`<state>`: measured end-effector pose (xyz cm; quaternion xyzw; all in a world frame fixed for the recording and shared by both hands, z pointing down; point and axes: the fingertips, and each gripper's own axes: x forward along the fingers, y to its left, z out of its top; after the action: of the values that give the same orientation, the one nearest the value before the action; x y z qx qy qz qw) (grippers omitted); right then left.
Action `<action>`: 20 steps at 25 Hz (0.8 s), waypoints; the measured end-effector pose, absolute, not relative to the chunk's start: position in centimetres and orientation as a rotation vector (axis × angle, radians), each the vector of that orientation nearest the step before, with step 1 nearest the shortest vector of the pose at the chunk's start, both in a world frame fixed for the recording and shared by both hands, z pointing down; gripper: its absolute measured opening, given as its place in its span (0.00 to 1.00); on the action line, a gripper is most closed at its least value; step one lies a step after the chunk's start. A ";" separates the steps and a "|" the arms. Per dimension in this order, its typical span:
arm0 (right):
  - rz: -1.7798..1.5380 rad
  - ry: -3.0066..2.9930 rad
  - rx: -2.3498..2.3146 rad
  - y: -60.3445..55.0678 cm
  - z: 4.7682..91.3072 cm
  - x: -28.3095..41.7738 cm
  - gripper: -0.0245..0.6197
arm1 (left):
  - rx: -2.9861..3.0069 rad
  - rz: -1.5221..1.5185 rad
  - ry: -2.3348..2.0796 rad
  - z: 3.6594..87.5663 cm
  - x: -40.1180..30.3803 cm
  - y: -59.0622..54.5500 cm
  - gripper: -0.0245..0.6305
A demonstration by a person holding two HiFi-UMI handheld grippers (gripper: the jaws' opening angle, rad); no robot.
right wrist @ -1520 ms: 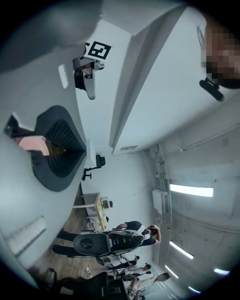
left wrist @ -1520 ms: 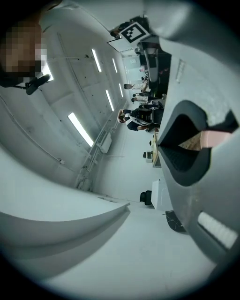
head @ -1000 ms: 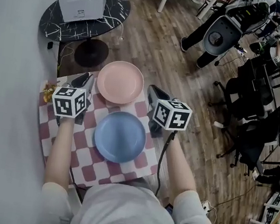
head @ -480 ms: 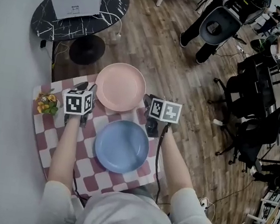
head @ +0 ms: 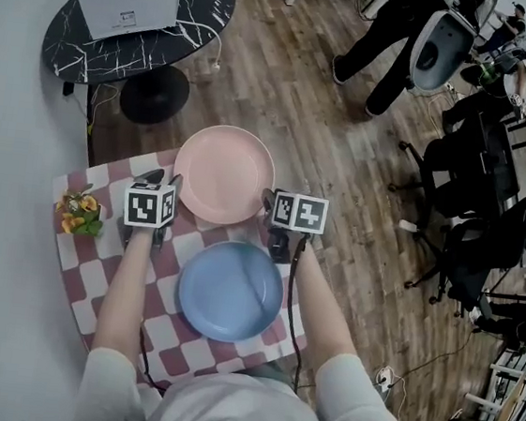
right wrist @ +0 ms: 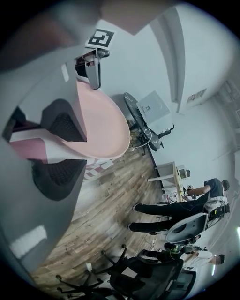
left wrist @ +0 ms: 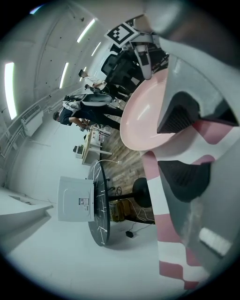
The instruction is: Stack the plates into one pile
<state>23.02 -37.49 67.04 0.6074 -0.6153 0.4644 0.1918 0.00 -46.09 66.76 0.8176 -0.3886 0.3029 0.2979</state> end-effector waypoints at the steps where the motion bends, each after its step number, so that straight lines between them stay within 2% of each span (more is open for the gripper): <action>1: 1.304 -1.719 1.701 -37.5 67.4 23.0 0.22 | 2.170 0.803 -1.030 67.0 0.0 -46.1 0.31; 5: 1.308 -1.705 1.696 -37.5 68.2 22.5 0.21 | 2.172 0.779 -1.003 67.3 0.5 -46.1 0.31; 8: 1.299 -1.689 1.713 -37.5 68.1 22.5 0.17 | 2.193 0.790 -0.969 67.1 1.3 -45.7 0.18; 20: 1.161 -1.745 1.826 -36.8 62.7 22.4 0.14 | 2.292 0.718 -0.979 62.2 0.9 -44.3 0.17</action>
<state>22.44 -36.77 62.70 0.6462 -0.6176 0.4108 0.1797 0.93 -44.32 62.17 0.8509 -0.3632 0.2663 0.2705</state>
